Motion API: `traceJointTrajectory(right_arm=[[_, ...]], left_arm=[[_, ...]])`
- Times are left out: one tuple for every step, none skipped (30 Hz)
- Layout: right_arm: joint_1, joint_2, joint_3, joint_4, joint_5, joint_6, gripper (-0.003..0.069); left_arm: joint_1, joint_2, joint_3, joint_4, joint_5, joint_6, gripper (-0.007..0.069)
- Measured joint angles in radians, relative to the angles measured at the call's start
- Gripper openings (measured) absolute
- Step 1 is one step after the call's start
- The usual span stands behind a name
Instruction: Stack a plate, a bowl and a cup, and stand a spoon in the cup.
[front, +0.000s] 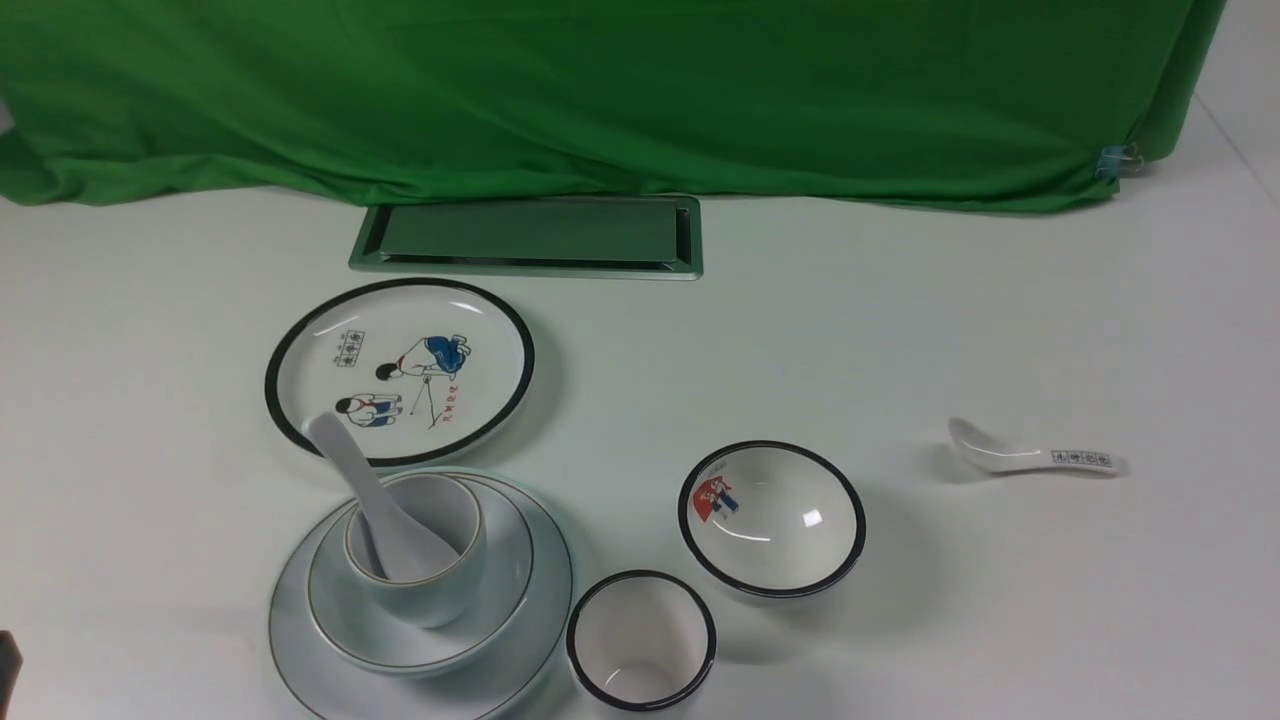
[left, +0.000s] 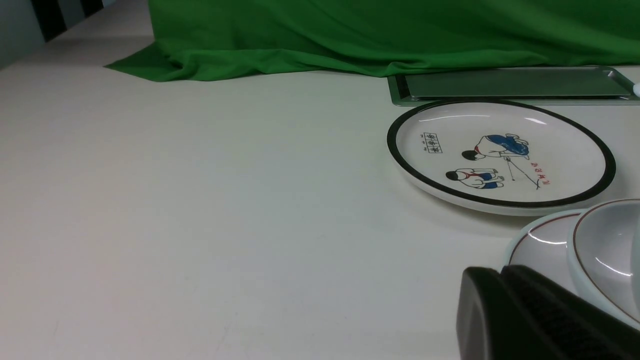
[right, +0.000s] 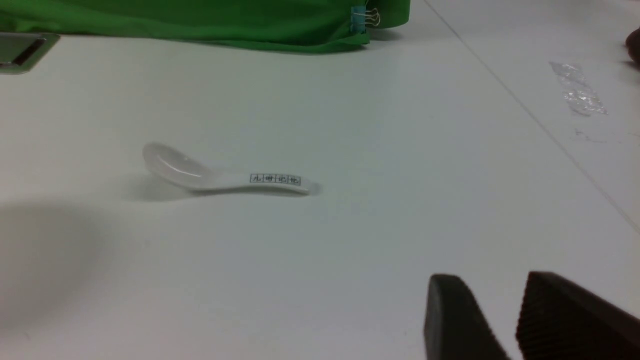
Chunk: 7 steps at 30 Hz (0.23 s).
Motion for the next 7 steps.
traceJointTrajectory(right_arm=[[0.000, 0.000, 0.000, 0.000, 0.000, 0.000, 0.0239], [0.000, 0.000, 0.000, 0.000, 0.000, 0.000, 0.0239], [0.000, 0.000, 0.000, 0.000, 0.000, 0.000, 0.0239], [0.000, 0.000, 0.000, 0.000, 0.000, 0.000, 0.0239], [0.000, 0.000, 0.000, 0.000, 0.001, 0.000, 0.0239], [0.000, 0.000, 0.000, 0.000, 0.001, 0.000, 0.0239], [0.000, 0.000, 0.000, 0.000, 0.000, 0.000, 0.0239]], left_arm=[[0.000, 0.000, 0.000, 0.000, 0.000, 0.000, -0.0029], [0.000, 0.000, 0.000, 0.000, 0.000, 0.003, -0.0029], [0.000, 0.000, 0.000, 0.000, 0.000, 0.003, -0.0029], [0.000, 0.000, 0.000, 0.000, 0.000, 0.003, -0.0029], [0.000, 0.000, 0.000, 0.000, 0.000, 0.003, -0.0029], [0.000, 0.000, 0.000, 0.000, 0.000, 0.003, -0.0029], [0.000, 0.000, 0.000, 0.000, 0.000, 0.003, -0.0029]])
